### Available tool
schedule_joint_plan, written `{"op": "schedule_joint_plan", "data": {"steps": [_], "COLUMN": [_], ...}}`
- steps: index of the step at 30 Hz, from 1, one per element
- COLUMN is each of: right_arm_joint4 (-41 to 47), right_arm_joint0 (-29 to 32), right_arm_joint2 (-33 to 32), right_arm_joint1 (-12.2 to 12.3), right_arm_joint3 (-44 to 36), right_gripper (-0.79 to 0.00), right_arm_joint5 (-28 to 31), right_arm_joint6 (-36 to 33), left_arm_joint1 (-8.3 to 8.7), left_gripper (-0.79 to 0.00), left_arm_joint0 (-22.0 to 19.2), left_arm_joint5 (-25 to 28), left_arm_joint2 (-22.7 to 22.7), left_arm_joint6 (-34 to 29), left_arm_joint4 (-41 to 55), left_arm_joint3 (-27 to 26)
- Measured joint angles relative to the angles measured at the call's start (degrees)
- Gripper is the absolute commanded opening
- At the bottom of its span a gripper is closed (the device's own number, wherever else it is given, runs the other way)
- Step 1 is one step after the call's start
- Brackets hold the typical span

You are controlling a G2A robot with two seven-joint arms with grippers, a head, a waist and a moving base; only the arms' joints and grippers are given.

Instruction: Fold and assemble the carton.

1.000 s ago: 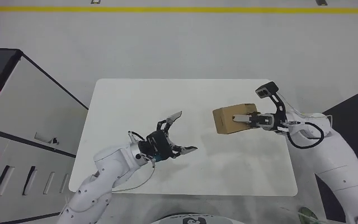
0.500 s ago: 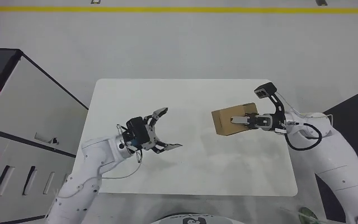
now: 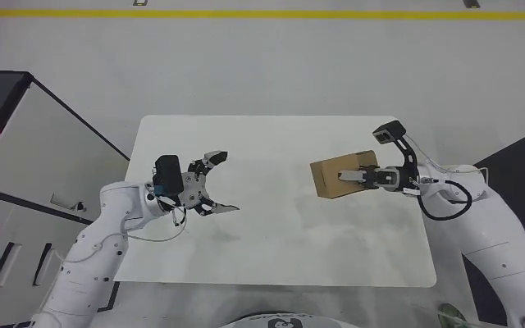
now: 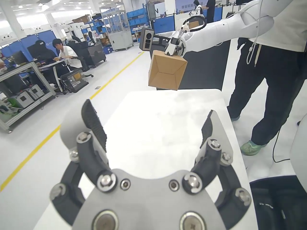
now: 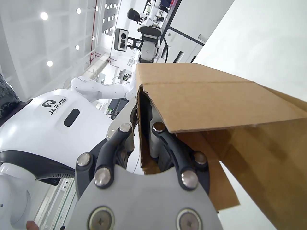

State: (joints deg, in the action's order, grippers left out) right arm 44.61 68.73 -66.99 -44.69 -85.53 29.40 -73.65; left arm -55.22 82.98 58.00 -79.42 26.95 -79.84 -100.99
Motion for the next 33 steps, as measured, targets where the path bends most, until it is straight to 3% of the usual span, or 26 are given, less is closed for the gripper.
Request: {"op": "schedule_joint_plan", "data": {"steps": [7,21,33], "right_arm_joint4": [0.0,0.0,0.0], "right_arm_joint0": [0.0,0.0,0.0], "right_arm_joint2": [0.0,0.0,0.0], "right_arm_joint1": [0.0,0.0,0.0], "right_arm_joint3": [0.0,0.0,0.0], "right_gripper": [-0.785,-0.785,-0.785], "right_arm_joint5": [0.0,0.0,0.0], "right_arm_joint6": [0.0,0.0,0.0], "left_arm_joint1": [3.68,3.86,7.25], "left_gripper": [0.0,0.0,0.0], "left_arm_joint0": [-0.9,-0.9,-1.7], "left_arm_joint5": [0.0,-0.1,0.0], "left_arm_joint2": [0.4,-0.4,-3.3], "left_arm_joint6": [3.7,1.8,0.6], "left_arm_joint4": [-0.5,2.4,6.1], "left_arm_joint3": [1.7,2.8,5.1]}}
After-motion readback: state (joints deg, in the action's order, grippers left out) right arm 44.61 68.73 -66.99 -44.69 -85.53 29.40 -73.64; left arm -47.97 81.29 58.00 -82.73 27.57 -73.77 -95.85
